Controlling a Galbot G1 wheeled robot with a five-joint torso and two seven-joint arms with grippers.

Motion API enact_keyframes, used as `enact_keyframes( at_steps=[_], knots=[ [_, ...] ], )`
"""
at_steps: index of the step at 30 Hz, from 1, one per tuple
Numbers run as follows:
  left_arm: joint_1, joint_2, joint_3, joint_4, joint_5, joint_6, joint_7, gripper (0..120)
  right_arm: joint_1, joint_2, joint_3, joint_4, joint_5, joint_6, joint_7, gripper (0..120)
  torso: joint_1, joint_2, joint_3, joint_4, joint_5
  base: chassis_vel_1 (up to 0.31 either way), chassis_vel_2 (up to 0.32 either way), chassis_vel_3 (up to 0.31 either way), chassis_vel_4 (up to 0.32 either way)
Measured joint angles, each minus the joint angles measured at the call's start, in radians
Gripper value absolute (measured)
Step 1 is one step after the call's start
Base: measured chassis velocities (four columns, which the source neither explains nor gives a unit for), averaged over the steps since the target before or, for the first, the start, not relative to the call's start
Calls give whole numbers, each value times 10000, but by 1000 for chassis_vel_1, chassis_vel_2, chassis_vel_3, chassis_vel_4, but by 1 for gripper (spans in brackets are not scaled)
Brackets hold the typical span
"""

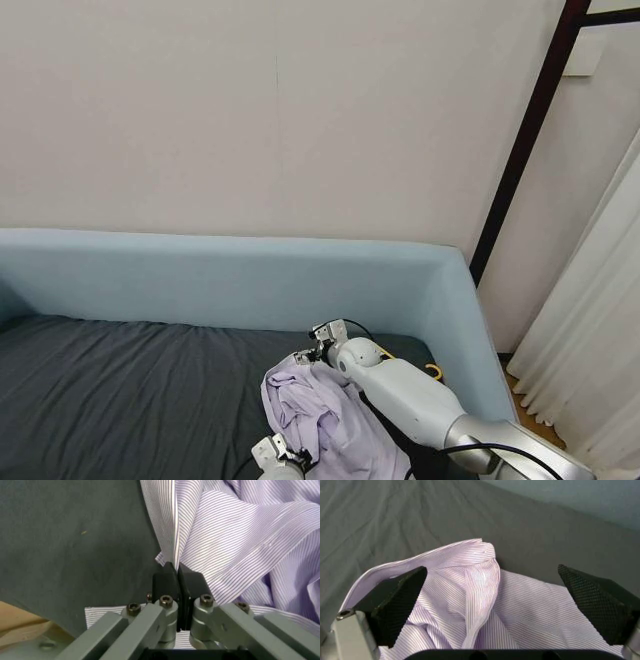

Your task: Pick up the clothes from the sofa and hang them on the clothes hanger.

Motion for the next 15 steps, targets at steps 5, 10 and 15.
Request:
enact_keyframes(
  at_steps=[5, 10, 15],
  knots=[
    [2, 78, 47, -2, -2, 9, 9, 0, -7, 246, 218, -477, -189, 99, -116, 100, 0, 0, -1, 3, 0, 0, 0, 0, 0],
    [-7, 106, 111, -43, -6, 22, 12, 0, -155, 320, 308, -767, -415, 213, -288, 100, 0, -1, -1, 0, 1, 0, 0, 0, 0],
    [75, 266, 207, -150, 29, 87, 106, 0, -575, 499, 871, -1094, -1044, 569, -451, 93, 0, 0, 0, -2, 1, 0, 0, 0, 0]
  ],
)
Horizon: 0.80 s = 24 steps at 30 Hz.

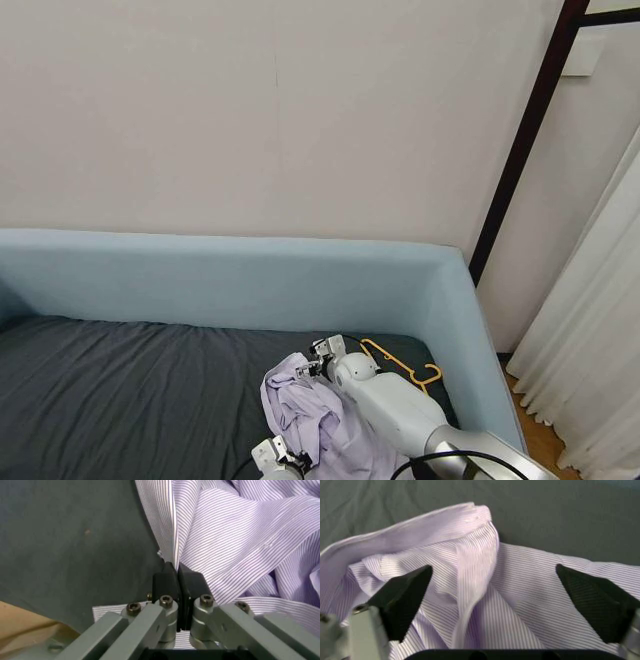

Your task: Pick up the clothes from the sofa and hang them on the clothes hanger.

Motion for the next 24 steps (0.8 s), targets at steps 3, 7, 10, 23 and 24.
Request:
enact_keyframes(
  at_steps=[3, 7, 10, 23, 24],
  knots=[
    [93, 300, 99, -132, 271, 49, 189, 0, -53, 148, 274, -129, -121, 110, -47, 86, 0, 1, -1, 3, 0, 0, 0, 0, 0],
    [188, 934, 278, -309, 620, 187, 393, 0, 2, 504, 663, -739, -516, 439, -185, 81, 0, 0, -1, 3, 0, 0, 0, 0, 0],
    [230, 1033, 285, -340, 652, 201, 449, 0, 8, 600, 794, -943, -731, 488, -238, 73, 0, 0, 0, 4, 1, 0, 0, 0, 0],
    [347, 1011, 375, -448, 683, 212, 501, 0, -58, 607, 810, -989, -856, 390, -485, 27, -1, 0, 0, 2, 1, 0, 0, 0, 0],
    [353, 1020, 383, -449, 685, 212, 502, 0, -59, 607, 795, -969, -845, 387, -508, 25, 0, 1, -1, 2, 1, 0, 0, 0, 0]
  ],
)
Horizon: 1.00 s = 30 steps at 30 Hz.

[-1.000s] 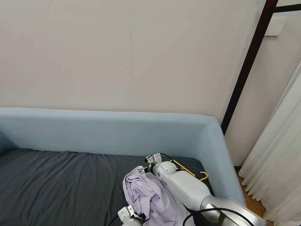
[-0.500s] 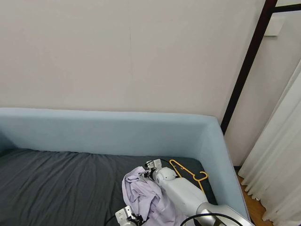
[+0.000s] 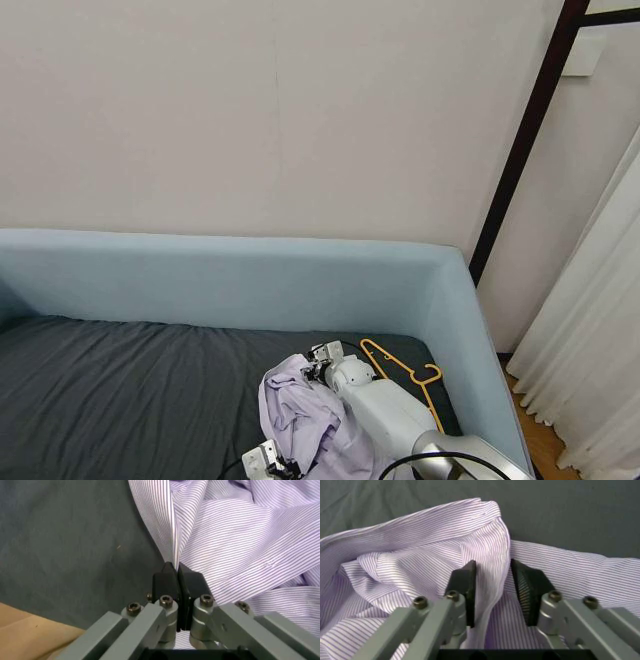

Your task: Pick up the clothes from the sofa and hang them on the clothes hanger.

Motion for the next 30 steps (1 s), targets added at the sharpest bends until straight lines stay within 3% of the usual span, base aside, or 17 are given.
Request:
enact_keyframes(
  at_steps=[7, 20, 30],
  knots=[
    [-22, 140, 27, 0, 4, -3, 7, 0, 90, 27, -81, 82, 9, 113, -79, 0, 0, 0, 0, 0, 0, 0, 0, 0, 0],
    [-19, 452, 3, -154, 122, -4, 192, 0, -52, -382, -161, 841, 292, 645, -131, 0, 0, -1, 0, 0, 0, 0, 0, 0, 0],
    [41, 1854, -124, -960, 1135, -277, 1290, 0, -466, -1391, -69, 3502, 312, 665, 453, 0, 0, 0, 0, -1, 1, 0, 0, 0, 0]
  ],
)
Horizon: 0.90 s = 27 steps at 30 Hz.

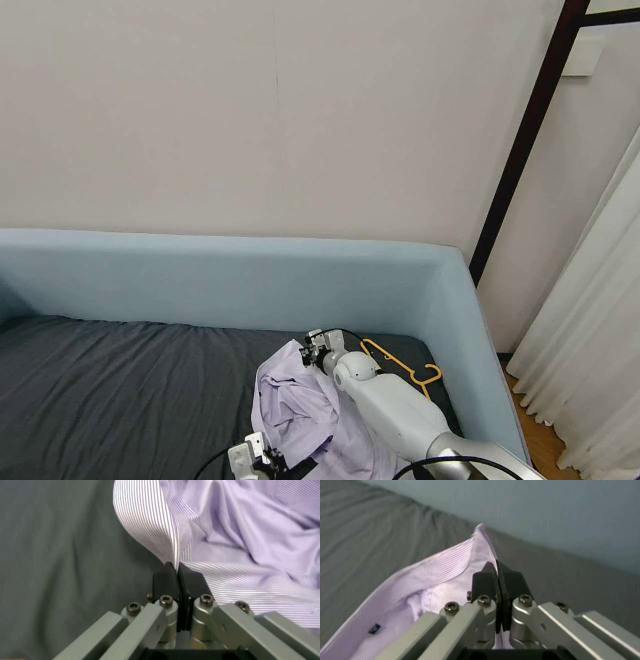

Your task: Pick up the clothes from the sofa and hang them on the clothes hanger.

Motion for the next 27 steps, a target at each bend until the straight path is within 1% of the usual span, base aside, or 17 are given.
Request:
enact_keyframes(
  at_steps=[4, 5, 8, 9, 11, 12, 13, 14, 15, 16, 17, 18, 19, 22, 24, 26, 27],
  knots=[
    [108, 1283, -400, -678, 291, -19, 907, 0, -339, -847, 168, 2015, 38, 47, 674, 0, 0, 0, 0, 1, -4, 0, 0, 0, 0],
    [108, 1283, -400, -678, 291, -19, 907, 0, -339, -847, 168, 2015, 38, 47, 674, 0, 0, 0, 0, 1, -4, 0, 0, 0, 0],
    [177, 2726, -766, -1464, 620, -45, 1527, 0, -577, -1748, 111, 3812, 414, 132, 1236, 0, 0, 0, 0, 2, -2, 0, 0, 0, 0],
    [177, 2726, -766, -1464, 620, -45, 1527, 0, -577, -1748, 111, 3812, 414, 132, 1236, 0, 0, 0, 0, 2, -2, 0, 0, 0, 0],
    [197, 3566, -916, -1821, 1146, -224, 1897, 0, -671, -2166, 104, 4581, 599, 175, 1544, 0, 0, 0, 0, 0, -3, 0, 0, 0, 0],
    [173, 4137, -1005, -2037, 1500, -404, 2159, 0, -702, -2405, 120, 5045, 732, 176, 1712, 0, 0, 0, 0, 0, 0, 0, 0, 0, 0],
    [173, 4137, -1005, -2037, 1500, -404, 2159, 0, -702, -2405, 120, 5045, 732, 176, 1712, 0, 0, 0, 0, 0, 0, 0, 0, 0, 0],
    [84, 4613, -1058, -2179, 1687, -536, 2334, 0, -705, -2631, 160, 5459, 835, 171, 1856, 0, -1, 0, 0, 3, -2, 0, 0, 0, 0],
    [2, 4914, -1081, -2250, 1746, -612, 2420, 0, -704, -2733, 198, 5668, 868, 170, 1923, 0, -1, 1, 0, 3, -5, 0, 0, 0, 0],
    [-424, 5866, -1141, -2434, 1747, -798, 2590, 0, -618, -3042, 331, 6285, 1001, 150, 2096, 0, -1, 0, 0, 0, 3, 0, 0, 0, 0],
    [-691, 6255, -1140, -2509, 1640, -861, 2684, 0, -537, -3162, 412, 6540, 1108, 133, 2164, 0, 0, 0, 0, 1, 2, 0, 0, 0, 0],
    [-691, 6255, -1140, -2509, 1640, -861, 2684, 0, -537, -3162, 412, 6540, 1108, 133, 2164, 0, 0, 0, 0, 1, 2, 0, 0, 0, 0],
    [-1030, 6634, -1112, -2583, 1447, -892, 2722, 0, -384, -3344, 502, 6885, 1314, 102, 2254, 0, 0, 0, 0, 0, -4, 0, 0, 0, 0],
    [-2267, 7781, -1052, -2861, 610, -906, 2755, 0, 337, -3894, 384, 7671, 1931, 83, 2492, 0, -1, 0, 0, -2, 1, 0, 0, 0, 0],
    [-2405, 7924, -1049, -2899, 503, -905, 2765, 0, 452, -3967, 330, 7747, 2008, 83, 2515, 0, 0, 0, 0, -2, -2, 0, 0, 0, 0],
    [-3153, 8823, -1033, -3089, -131, -905, 2815, 0, 1341, -4294, 54, 8054, 2440, 80, 2618, 0, 0, 0, 0, 0, 0, 0, 0, 0, 0],
    [-3412, 9090, -1000, -3100, -308, -906, 2840, 0, 1584, -4307, 22, 8043, 2518, 84, 2621, 0, 0, 0, 0, 0, -1, 0, 0, 0, 0]
  ],
)
